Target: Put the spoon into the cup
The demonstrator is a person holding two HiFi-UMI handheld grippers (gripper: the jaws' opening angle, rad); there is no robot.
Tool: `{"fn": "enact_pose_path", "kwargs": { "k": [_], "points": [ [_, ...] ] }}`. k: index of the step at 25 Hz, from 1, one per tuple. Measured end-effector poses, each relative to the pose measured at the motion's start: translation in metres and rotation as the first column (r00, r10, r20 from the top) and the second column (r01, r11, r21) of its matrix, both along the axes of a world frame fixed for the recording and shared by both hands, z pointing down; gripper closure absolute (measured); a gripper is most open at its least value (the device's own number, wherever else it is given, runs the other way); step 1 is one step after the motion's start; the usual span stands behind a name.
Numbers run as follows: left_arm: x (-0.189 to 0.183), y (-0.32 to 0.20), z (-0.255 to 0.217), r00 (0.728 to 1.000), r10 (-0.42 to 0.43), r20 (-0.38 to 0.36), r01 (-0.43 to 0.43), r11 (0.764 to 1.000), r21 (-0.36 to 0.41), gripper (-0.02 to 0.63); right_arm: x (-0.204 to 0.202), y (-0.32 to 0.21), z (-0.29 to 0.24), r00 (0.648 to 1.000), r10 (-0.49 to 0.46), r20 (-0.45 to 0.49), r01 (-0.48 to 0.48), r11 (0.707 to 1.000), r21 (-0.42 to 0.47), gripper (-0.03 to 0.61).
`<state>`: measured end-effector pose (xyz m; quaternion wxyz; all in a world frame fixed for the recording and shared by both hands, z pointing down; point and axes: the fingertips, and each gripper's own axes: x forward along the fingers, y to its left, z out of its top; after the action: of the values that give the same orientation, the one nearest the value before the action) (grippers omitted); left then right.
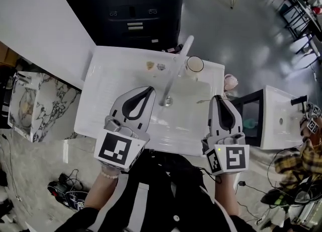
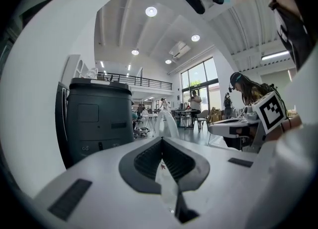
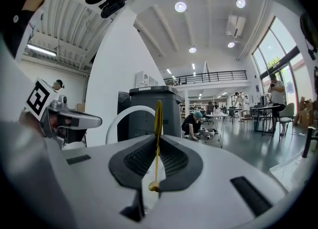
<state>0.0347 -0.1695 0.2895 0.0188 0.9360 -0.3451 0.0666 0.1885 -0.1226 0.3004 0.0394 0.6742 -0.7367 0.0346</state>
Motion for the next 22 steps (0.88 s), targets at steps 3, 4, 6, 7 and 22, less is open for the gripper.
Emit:
{"fn": "enact_pose_path", "kwargs": {
  "k": [3, 4, 6, 7, 22],
  "points": [
    [-0.005, -0.004, 0.002, 1.0, 0.005, -0.002, -0.005, 1.0, 0.015, 0.617, 0.002, -0.004, 0.003, 1.0, 0.021, -0.013, -0.021, 1.0, -0.003, 0.558],
    [-0.007, -0.005, 0.001, 1.0, 0.005, -0.005, -0.005, 1.0, 0.016, 0.617, 0.004, -0.006, 0.004, 1.0, 0.027, -0.014, -0.027, 1.0, -0.006, 0.558],
    [-0.008, -0.006, 0.001, 1.0, 0.004, -0.013, -0.004, 1.0, 0.006, 0.617, 0.008, -0.01, 0.007, 0.999, 0.039, -0.014, -0.039, 0.999, -0.01, 0.558],
    [-0.008, -0.005, 0.0, 1.0, 0.004, -0.017, -0.004, 1.0, -0.003, 0.617, 0.01, -0.012, 0.007, 0.999, 0.044, -0.016, -0.044, 0.999, -0.011, 0.558],
    [-0.015, -0.003, 0.004, 1.0, -0.029, 0.002, 0.029, 1.0, -0.008, 0.617, 0.03, -0.046, 0.017, 0.997, 0.047, -0.066, -0.047, 0.999, -0.012, 0.558]
  ]
}}
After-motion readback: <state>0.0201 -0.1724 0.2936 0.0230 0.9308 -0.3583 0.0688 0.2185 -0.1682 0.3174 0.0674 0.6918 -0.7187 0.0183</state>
